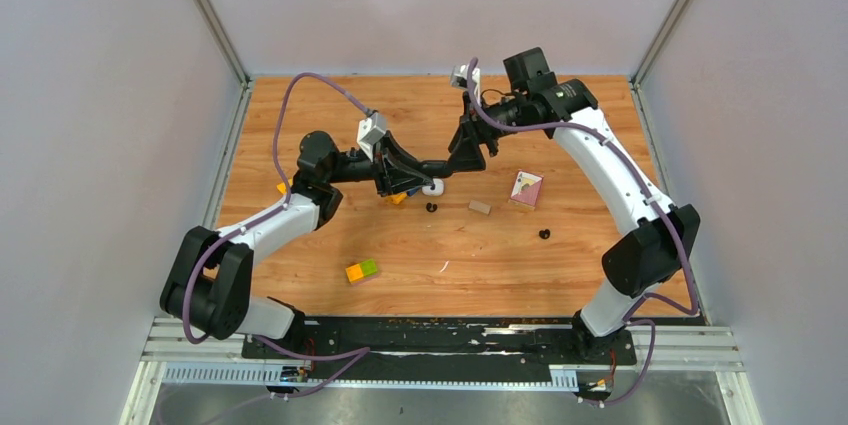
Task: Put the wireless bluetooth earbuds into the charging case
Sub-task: Open the charging case to the charging case.
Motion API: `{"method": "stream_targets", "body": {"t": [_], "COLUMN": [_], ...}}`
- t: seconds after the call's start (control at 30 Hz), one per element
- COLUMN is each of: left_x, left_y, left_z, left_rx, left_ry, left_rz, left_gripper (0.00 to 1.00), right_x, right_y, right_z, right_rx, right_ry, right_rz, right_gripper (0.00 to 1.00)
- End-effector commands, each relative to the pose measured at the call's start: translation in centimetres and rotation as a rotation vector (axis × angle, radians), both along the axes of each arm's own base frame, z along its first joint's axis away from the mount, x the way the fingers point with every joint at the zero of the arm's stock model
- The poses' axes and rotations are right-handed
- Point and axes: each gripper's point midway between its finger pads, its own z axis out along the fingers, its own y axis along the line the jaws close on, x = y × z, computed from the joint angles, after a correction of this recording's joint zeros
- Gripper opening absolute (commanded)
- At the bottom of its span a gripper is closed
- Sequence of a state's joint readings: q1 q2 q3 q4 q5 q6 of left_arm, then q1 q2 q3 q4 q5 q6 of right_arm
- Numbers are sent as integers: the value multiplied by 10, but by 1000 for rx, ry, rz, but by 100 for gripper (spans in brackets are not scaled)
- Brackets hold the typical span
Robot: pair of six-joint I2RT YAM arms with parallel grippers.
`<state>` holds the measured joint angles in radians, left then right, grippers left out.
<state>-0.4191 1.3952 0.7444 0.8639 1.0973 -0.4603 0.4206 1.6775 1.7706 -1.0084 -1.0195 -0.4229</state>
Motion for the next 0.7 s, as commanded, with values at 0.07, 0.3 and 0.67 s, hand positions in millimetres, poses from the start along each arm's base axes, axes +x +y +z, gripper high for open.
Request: {"method": "stream_targets", "body": {"t": [0.07, 0.3, 0.67], "left_x": [1, -3, -6], "left_y": [-2, -2, -3], "left_z": [13, 16, 17], "left_rx": [-13, -15, -11], "left_ry": [-65, -82, -111], "left_rz": [-10, -28, -52], "left_gripper": [0, 0, 0], "right_x": [1, 7, 23], "right_y": [5, 10, 18], "right_z": [-2, -8, 9], "right_rx": [-49, -83, 16], "right_ry": [-89, -95, 28], "right_rz": [18, -3, -64], "right_gripper": [69, 67, 65]}}
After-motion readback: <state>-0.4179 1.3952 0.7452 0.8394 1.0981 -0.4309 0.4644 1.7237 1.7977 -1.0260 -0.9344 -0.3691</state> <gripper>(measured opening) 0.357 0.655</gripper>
